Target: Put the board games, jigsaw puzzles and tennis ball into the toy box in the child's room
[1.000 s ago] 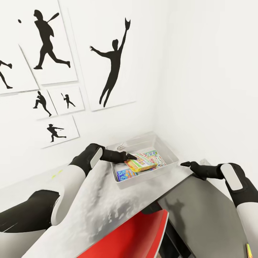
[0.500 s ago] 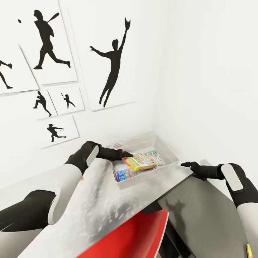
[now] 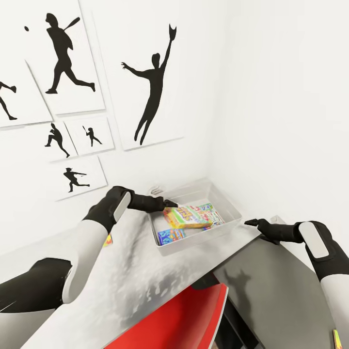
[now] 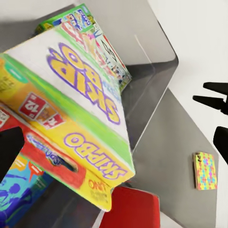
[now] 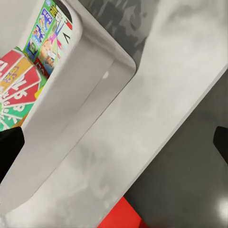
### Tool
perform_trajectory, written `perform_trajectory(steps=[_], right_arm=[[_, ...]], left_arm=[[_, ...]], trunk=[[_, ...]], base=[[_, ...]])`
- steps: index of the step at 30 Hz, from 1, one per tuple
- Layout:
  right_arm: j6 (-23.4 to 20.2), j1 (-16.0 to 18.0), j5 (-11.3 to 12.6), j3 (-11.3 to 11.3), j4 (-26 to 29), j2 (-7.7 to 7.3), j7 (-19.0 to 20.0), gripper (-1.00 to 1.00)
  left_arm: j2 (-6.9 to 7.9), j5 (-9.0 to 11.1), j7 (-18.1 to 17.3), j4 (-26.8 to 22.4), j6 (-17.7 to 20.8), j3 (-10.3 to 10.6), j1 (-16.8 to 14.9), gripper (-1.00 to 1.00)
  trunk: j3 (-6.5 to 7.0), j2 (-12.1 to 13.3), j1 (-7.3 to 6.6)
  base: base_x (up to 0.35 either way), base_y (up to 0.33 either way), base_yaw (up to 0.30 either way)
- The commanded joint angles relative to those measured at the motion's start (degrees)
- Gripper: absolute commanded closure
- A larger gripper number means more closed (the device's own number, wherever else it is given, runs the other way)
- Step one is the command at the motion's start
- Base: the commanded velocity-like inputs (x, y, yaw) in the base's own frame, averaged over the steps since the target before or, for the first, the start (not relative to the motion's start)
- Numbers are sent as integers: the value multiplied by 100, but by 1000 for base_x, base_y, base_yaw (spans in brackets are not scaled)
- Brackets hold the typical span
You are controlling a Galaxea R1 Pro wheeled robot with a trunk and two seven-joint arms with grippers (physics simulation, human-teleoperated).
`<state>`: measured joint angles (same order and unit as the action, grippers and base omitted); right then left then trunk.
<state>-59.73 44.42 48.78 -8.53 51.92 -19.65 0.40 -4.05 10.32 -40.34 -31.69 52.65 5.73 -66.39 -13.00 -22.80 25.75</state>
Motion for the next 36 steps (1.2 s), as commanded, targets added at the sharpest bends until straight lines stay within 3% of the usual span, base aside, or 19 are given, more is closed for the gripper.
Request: perform_trajectory(steps=[1,10,16,20,25,27,29,31,32,36], right_arm=[[-27,5,-4,-9,2,2,4,-100],[-27,5,-8,-1,2,3,4,-100],[-27,5,-4,0,2,5,4,-100],[-27,-1,-8,-3,2,0,6,-100],[-27,-36,-9,-8,6,-75,240,-100],[-27,-109,-14,-15,32,-158,526,-100],[-27,-170,-23,-17,120,-224,834,-100],[-27,-230,-27,-17,194,-255,1030,-100],[-27,-253,-27,-20,215,-262,1084,-100],[-27,-349,-24,-27,246,-303,1169,-100]], left_arm=[[5,58,26,-6,43,16,-5,-100],[121,44,27,-49,131,13,-5,-100],[317,39,26,-527,473,27,-5,-100],[387,42,6,-579,497,-1,-5,-100],[672,114,-122,-591,503,-48,-5,-100],[789,155,-419,-592,530,-77,-5,-100],[1014,181,-964,-592,547,-106,-5,-100],[1346,188,-1691,-592,554,-114,2,-100],[1434,187,-1880,-592,552,-114,6,-100],[2139,174,-3117,-581,498,-116,68,-100]], trunk=[[-11,-12,3],[-11,-12,3],[-11,-12,3],[-11,-12,3],[-11,-12,3],[-11,-12,3],[-11,-12,3],[-11,-12,3],[-11,-12,3],[-11,-12,3]], base=[[0,0,0],[0,0,0],[0,0,0],[0,0,0],[0,0,0],[0,0,0],[0,0,0],[0,0,0],[0,0,0],[0,0,0]])
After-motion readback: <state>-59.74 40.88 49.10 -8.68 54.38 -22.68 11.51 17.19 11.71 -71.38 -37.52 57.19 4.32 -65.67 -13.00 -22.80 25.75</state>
